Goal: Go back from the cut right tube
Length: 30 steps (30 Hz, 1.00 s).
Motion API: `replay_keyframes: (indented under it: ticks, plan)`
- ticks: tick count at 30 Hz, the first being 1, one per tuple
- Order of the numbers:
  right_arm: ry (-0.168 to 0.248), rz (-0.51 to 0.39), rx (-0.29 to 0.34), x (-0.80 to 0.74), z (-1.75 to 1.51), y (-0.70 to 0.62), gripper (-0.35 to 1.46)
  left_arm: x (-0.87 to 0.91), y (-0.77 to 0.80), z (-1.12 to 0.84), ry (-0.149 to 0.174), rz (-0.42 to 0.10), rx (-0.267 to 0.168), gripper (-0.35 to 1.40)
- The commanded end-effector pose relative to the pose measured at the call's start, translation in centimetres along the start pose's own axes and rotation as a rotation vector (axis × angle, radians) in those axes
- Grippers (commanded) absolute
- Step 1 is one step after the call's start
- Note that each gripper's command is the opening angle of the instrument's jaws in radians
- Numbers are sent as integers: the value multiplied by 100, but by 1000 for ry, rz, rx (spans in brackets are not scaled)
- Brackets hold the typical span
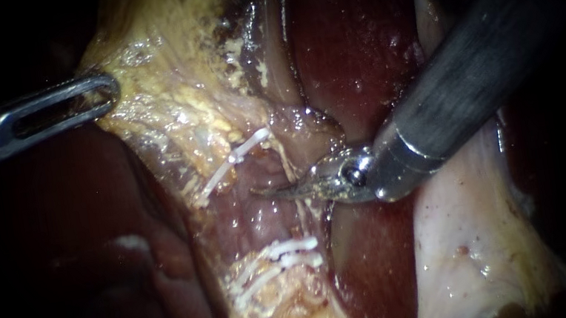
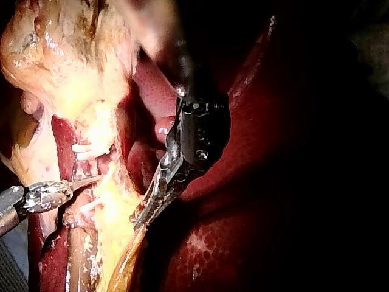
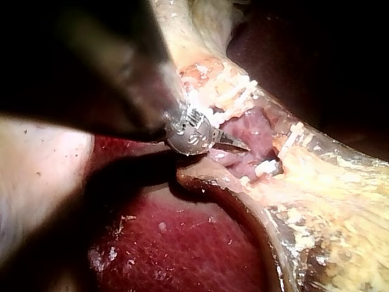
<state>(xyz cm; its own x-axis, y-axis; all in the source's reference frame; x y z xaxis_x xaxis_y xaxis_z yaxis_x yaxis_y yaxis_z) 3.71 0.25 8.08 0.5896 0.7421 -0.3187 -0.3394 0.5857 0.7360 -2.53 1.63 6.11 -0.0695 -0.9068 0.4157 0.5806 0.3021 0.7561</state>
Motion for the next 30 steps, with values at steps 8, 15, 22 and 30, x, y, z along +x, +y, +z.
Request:
replay_keyframes:
  ticks: [8,15,22,30]
  plan:
    - [32,-1,18,2,0,-4,67,0,-1,-1,0,0,-1,-35]
    - [32,-1,18,2,0,-5,81,0,-1,-1,0,0,-1,-35]
    - [54,-125,31,-2,-5,-10,106,0,-1,-1,0,0,-1,-35]
    - [152,-421,65,-15,-30,-16,121,0,-2,-1,0,0,-1,-35]
